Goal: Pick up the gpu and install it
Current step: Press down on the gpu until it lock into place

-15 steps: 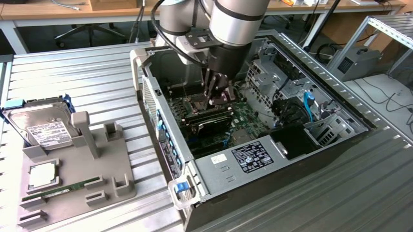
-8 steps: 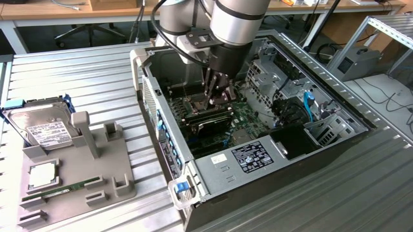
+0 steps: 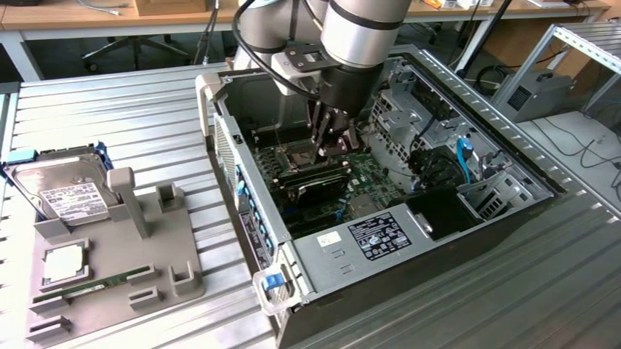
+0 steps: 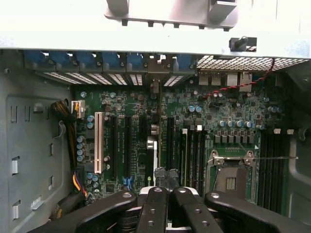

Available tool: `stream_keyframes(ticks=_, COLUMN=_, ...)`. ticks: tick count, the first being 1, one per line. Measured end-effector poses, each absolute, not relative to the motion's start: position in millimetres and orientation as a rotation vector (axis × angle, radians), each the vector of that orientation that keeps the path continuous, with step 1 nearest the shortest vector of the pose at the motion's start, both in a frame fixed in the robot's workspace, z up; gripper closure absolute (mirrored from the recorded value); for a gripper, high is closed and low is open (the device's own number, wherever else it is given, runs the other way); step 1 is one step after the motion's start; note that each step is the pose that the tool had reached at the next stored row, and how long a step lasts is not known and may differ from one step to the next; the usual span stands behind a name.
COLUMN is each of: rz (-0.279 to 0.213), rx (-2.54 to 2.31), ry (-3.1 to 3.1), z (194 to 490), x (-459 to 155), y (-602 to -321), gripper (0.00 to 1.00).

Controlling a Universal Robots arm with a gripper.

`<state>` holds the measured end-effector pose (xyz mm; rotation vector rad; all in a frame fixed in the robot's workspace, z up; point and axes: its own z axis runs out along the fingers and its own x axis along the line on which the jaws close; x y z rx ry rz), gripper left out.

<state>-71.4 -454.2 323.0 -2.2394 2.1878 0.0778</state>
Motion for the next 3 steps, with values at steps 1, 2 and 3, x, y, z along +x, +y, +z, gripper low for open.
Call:
stream_keyframes(ticks=1, rz=0.078, rx=-2.239, ry=2.188, z=323.0, x=-71.4, y=-454.2, gripper=0.89)
stream_keyframes(ticks=2, rz=0.078, rx=-2.239, ry=2.188, z=323.0, x=-71.4, y=-454.3, gripper=0.89)
stream_keyframes(ticks=3, rz=0.078, rx=-2.239, ry=2.188, z=323.0, x=-71.4, y=-454.2, gripper=0.89)
